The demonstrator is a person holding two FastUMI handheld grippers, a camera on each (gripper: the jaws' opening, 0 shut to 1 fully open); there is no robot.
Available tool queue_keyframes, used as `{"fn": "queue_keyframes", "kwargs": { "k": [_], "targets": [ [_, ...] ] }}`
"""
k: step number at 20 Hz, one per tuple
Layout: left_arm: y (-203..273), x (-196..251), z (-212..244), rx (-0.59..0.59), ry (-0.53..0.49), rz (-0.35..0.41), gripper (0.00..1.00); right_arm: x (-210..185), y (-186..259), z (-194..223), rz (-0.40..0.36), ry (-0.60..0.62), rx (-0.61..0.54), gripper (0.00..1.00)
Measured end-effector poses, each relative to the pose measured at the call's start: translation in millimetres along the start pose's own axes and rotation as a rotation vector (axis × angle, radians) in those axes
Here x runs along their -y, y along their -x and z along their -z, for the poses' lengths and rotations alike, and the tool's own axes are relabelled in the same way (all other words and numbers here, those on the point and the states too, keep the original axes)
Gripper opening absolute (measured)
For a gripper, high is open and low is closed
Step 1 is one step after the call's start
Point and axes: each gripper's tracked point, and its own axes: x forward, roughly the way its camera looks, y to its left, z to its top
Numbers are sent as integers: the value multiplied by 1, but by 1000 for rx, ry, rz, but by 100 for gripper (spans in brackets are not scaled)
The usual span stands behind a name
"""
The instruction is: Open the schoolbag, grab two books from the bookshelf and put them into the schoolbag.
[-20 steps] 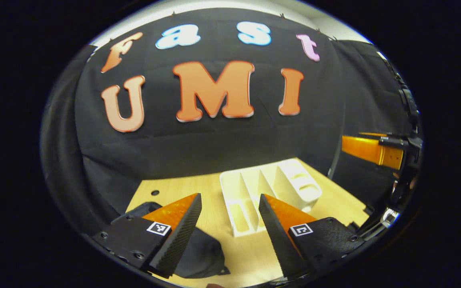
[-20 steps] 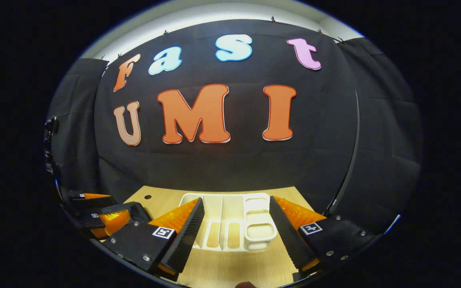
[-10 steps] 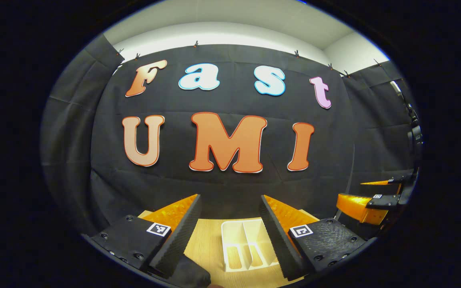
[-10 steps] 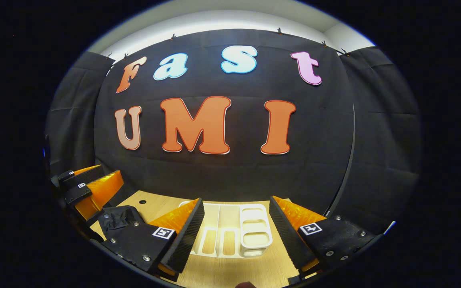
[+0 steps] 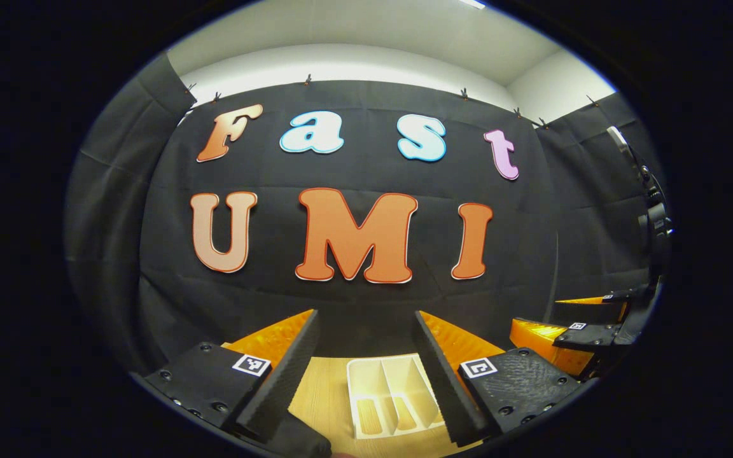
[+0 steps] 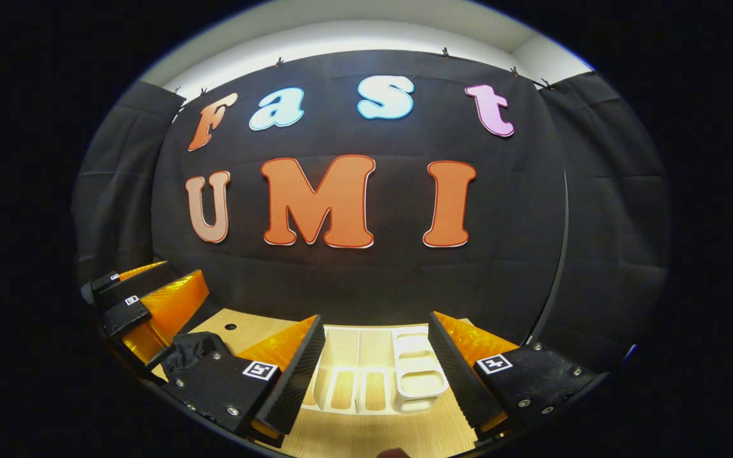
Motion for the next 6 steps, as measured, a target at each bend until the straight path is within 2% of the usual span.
{"fn": "queue_keyframes", "kwargs": {
  "k": [6],
  "targets": [
    [-3, -9, 3, 0, 5, -18, 92, -4, -5, 7, 7, -2, -6, 98]
  ]
}}
